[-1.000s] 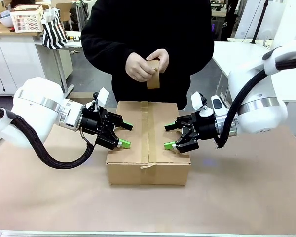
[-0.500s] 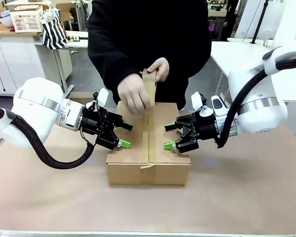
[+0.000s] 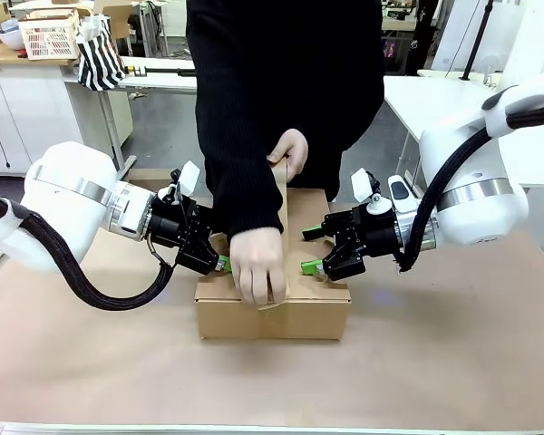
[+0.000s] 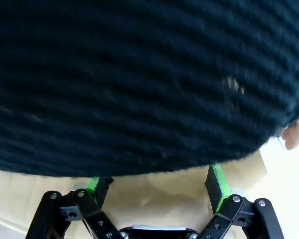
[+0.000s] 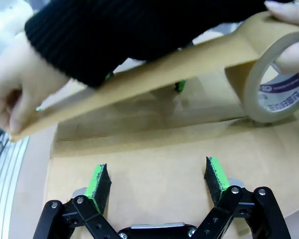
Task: Pack the gift set into the box.
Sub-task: Press and hold the closed box until the human finishes sealing it.
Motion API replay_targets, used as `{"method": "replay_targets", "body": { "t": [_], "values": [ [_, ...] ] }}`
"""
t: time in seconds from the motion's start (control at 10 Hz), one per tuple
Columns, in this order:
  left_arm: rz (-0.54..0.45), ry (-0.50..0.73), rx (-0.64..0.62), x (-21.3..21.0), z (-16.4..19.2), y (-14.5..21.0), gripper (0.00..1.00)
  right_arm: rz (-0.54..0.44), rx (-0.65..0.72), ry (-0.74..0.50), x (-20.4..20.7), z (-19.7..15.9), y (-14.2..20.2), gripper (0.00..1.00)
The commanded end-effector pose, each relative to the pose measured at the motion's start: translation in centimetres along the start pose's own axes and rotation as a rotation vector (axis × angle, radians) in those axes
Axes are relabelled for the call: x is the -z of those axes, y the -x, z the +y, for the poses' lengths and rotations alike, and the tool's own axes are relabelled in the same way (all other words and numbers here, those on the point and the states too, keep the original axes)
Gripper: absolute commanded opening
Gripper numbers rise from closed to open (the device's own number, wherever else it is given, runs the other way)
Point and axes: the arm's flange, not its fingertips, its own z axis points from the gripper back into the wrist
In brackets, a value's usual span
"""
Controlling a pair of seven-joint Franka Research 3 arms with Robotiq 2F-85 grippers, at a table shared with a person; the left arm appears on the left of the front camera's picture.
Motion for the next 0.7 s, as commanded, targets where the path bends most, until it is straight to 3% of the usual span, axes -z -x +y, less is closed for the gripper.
{"method": "replay_targets", "body": {
  "t": [0.0,0.6],
  "values": [
    [-0.007,0.002,-0.016,-0.03,-0.03,0.14,1.00,0.008,-0.025,0.004,0.10,0.10,0.06,1.00],
    [-0.007,0.002,-0.016,-0.03,-0.03,0.14,1.00,0.008,-0.025,0.004,0.10,0.10,0.06,1.00]
  ]
}}
